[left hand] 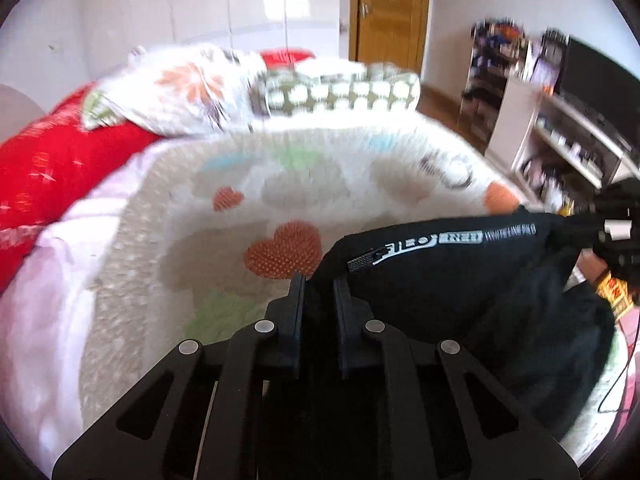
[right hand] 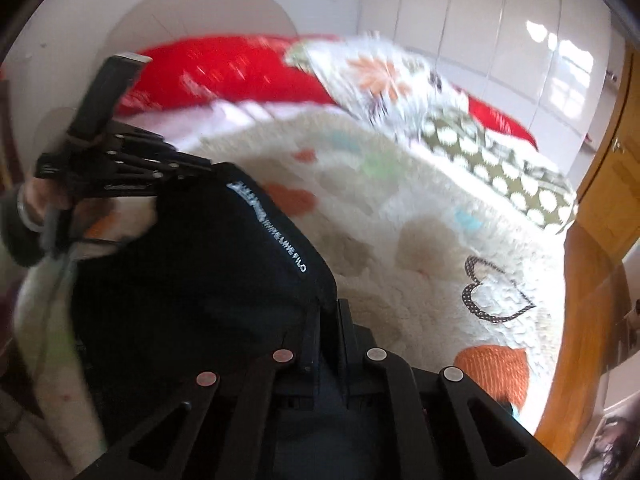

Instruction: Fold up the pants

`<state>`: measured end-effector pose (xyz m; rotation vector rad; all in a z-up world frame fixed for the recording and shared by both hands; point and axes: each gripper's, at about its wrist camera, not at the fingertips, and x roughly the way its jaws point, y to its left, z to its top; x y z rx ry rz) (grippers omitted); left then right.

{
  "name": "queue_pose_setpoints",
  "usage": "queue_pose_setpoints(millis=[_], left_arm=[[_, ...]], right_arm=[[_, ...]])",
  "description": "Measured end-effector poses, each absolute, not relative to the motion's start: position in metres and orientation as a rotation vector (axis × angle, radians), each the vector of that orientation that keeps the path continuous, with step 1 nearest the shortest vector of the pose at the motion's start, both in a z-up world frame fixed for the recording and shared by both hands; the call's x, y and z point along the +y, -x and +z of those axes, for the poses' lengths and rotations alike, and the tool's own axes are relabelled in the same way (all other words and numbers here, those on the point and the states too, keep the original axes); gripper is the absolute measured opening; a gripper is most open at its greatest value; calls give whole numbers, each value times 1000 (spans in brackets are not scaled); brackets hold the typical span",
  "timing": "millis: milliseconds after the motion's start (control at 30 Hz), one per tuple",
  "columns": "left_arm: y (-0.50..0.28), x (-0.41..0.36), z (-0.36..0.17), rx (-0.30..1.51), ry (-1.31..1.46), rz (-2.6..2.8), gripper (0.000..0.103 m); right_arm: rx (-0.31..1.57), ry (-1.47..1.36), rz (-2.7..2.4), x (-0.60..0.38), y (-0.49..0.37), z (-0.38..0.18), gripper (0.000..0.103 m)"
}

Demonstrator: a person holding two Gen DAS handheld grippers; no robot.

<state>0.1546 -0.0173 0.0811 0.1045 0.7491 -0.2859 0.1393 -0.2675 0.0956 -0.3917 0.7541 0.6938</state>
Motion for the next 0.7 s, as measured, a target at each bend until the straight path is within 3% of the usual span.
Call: queue_pose_setpoints(millis=[200,367,500,567,600,633,700], left_arm=[[-51,2,80,670,43,-309,12],[-8,25,28,801,146,-274,14],[14,42,6,868,217,-223,34],[25,54,10,853,253,-187,48],[29,61,14,832,278,-176,60],[32,69,18,808,309,-166,70],[33,79,26,769,359,-148,75]], right_arm=[[706,342,821,-268,-16,107,6],[864,253,893,-256,44,35,6],[893,217,832,-250,48,0,6],[892,168,816,-253,47,4,8],[888,160,813,-253,46,8,9],[874,157,811,-252,47,14,13],[834,163,823,-245,50,24,30]])
